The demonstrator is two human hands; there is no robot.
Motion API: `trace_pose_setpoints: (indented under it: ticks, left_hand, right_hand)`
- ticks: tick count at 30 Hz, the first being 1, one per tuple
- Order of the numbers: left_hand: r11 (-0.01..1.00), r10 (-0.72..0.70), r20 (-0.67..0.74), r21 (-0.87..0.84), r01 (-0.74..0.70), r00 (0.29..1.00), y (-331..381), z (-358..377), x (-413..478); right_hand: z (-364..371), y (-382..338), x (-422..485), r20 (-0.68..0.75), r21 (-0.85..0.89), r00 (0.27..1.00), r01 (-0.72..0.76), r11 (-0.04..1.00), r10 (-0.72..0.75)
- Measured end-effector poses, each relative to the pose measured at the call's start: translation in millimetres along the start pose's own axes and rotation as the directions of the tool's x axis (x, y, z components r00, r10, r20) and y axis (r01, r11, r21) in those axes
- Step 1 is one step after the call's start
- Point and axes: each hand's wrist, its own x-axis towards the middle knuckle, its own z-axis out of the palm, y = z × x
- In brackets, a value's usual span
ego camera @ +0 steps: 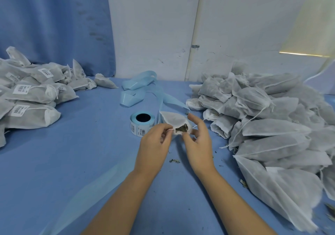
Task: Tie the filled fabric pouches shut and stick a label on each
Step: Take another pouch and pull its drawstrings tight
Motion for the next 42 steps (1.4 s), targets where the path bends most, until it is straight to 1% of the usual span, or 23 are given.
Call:
trace_pose_setpoints:
  ticks: [2,4,6,9,10,11,13,14,15,16,18,20,22,23,25,27,30,33,35,37,39,40,42]
  left_hand:
    - [1.0,0.002,0.019,-0.006,-0.002,1.0,0.6,0.1,-0.3]
    - [0.997,-0.038,0.07,-0.059,0.042,0.997,1.2,0.4,-1.3]
    - [0.975,-0.14,0.136,-0.151,0.161,0.981,2.4,1.0,-1.3]
    - [0.898,-0.307,0.21,-0.257,0.356,0.928,5.4,1.3,1.0]
    - [0.853,-0.343,0.237,-0.327,0.407,0.909,7.3,1.1,2.2]
    - [0.781,-0.375,0.274,-0.422,0.461,0.886,9.2,0.9,3.1]
    - [0.583,-0.424,0.372,-0.585,0.563,0.826,12.8,1.0,5.5]
    - [0.501,-0.439,0.412,-0.625,0.598,0.799,13.6,1.3,6.7]
    - [0.453,-0.453,0.436,-0.639,0.622,0.778,13.2,1.5,8.1]
    - [0.432,-0.465,0.448,-0.638,0.637,0.764,12.2,1.7,9.6]
    - [0.424,-0.485,0.454,-0.626,0.655,0.748,10.0,1.8,11.8]
    - [0.432,-0.496,0.448,-0.616,0.659,0.744,9.9,1.6,12.0]
    - [0.489,-0.485,0.422,-0.596,0.637,0.766,11.2,1.8,11.0]
    - [0.518,-0.477,0.406,-0.587,0.622,0.78,11.7,2.3,10.5]
    - [0.549,-0.478,0.375,-0.578,0.603,0.794,11.3,3.6,10.4]
    - [0.563,-0.487,0.351,-0.574,0.595,0.8,9.5,3.2,10.9]
    - [0.586,-0.478,0.336,-0.567,0.58,0.812,8.0,0.8,11.0]
    - [0.638,-0.458,0.305,-0.542,0.548,0.835,8.7,-0.9,10.9]
    - [0.724,-0.425,0.26,-0.477,0.498,0.867,10.1,-1.1,10.2]
    - [0.834,-0.372,0.194,-0.36,0.419,0.908,12.0,-0.6,8.5]
    - [0.914,-0.319,0.101,-0.229,0.335,0.942,13.3,0.6,7.5]
    - [0.936,-0.304,0.038,-0.172,0.306,0.952,13.5,0.6,7.7]
    - [0.951,-0.303,-0.11,-0.093,0.293,0.947,13.2,-1.1,10.1]
  right_hand:
    - [-0.8,0.2,0.5,-0.032,-0.024,0.999,0.002,1.0,-0.002]
    - [-3.0,0.8,1.7,-0.073,-0.016,0.997,-0.02,1.0,0.019]
    - [-4.9,2.2,3.0,-0.106,0.007,0.993,-0.056,0.998,0.056]
    - [-5.1,2.8,4.1,-0.122,0.011,0.989,-0.082,0.997,0.083]
    - [-4.8,2.6,4.1,-0.121,-0.001,0.99,-0.075,0.997,0.075]
    - [-4.8,2.1,3.7,-0.117,-0.019,0.991,-0.063,0.998,0.06]
    - [-5.1,1.7,3.2,-0.102,-0.049,0.994,-0.035,0.998,0.03]
    - [-5.2,1.7,3.1,-0.097,-0.055,0.995,-0.027,0.998,0.021]
    - [-5.5,1.5,2.9,-0.098,-0.059,0.995,-0.026,0.998,0.02]
    - [-5.4,1.3,3.1,-0.101,-0.058,0.995,-0.029,0.998,0.023]
    - [-5.4,1.0,3.1,-0.095,-0.043,0.995,-0.035,0.998,0.03]
    - [-5.5,0.8,2.7,-0.079,-0.081,0.997,-0.018,0.997,0.011]
    - [-5.5,0.7,1.6,-0.065,-0.237,0.996,0.049,0.97,-0.066]
    - [-5.4,0.1,0.1,-0.047,-0.332,0.989,0.118,0.936,-0.141]
    - [-4.1,-3.3,-2.1,0.005,-0.478,0.944,0.292,0.829,-0.33]
    - [-2.8,-5.1,-2.3,0.069,-0.553,0.877,0.43,0.713,-0.476]
    - [-0.8,-0.7,-0.6,0.129,-0.62,0.784,0.541,0.568,-0.607]
    - [-1.4,2.5,2.9,0.092,-0.626,0.735,0.567,0.535,-0.672]
    - [-3.5,3.0,5.5,0.065,-0.62,0.718,0.574,0.536,-0.693]
    - [-5.6,3.5,7.4,0.062,-0.634,0.713,0.569,0.523,-0.699]
    - [-6.9,3.6,7.7,0.079,-0.664,0.73,0.546,0.511,-0.679]
    - [-7.0,3.3,7.4,0.088,-0.679,0.747,0.529,0.509,-0.659]
    - [-5.6,1.4,6.5,0.106,-0.702,0.779,0.498,0.509,-0.618]
